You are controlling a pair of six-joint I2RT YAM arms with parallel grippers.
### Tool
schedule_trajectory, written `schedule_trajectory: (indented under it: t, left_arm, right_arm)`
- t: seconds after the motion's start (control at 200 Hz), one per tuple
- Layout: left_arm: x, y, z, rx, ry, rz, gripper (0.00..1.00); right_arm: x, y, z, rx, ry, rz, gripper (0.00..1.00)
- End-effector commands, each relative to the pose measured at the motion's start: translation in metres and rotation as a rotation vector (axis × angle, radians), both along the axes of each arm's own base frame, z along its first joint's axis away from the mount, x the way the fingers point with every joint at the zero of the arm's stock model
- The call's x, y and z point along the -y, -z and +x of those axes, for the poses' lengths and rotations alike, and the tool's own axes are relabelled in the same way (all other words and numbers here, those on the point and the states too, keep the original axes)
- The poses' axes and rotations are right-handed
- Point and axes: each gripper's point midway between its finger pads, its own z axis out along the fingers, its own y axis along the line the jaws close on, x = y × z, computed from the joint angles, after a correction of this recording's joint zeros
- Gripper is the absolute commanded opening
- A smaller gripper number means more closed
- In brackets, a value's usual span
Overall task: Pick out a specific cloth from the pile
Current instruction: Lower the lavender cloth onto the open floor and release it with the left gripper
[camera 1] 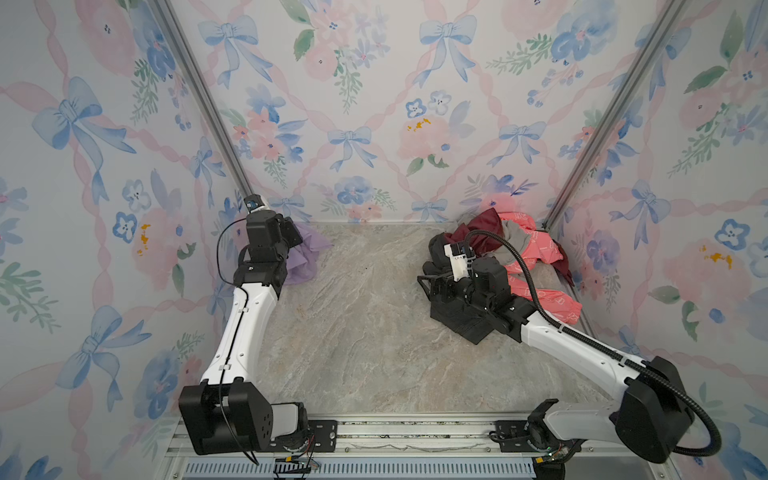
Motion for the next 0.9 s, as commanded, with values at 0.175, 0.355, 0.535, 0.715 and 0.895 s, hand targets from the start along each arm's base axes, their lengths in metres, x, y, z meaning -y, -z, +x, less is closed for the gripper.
schedule_trajectory:
  t: [0.175,0.355,0.535,0.715,0.895]
  left_arm:
    - [0.009,0.080,-0.049,-0.070,-0.008,-0.088,0.00]
    - [0.012,0.148,-0.067,-0.219,-0.016,-0.099,0.00]
    - [0.016,0.185,-0.054,-0.340,0.004,-0.109,0.00]
    - [0.009,0.182,-0.009,-0.375,0.005,-0.096,0.00]
    - [-0.010,0.195,0.047,-0.411,-0.017,-0.110,0.00]
  right_arm:
    - [0.005,0.004,-0.016,-0.026,0.010,0.041,0.99]
    - [0.009,0.008,-0.033,-0.023,-0.017,0.027,0.99]
    - [0.002,0.002,-0.055,0.031,-0.086,-0.004,0.99]
    - [-0.005,0.004,-0.069,0.052,-0.123,-0.045,1.00]
    - [-0.006,0.016,-0.067,0.035,-0.127,-0.091,1.00]
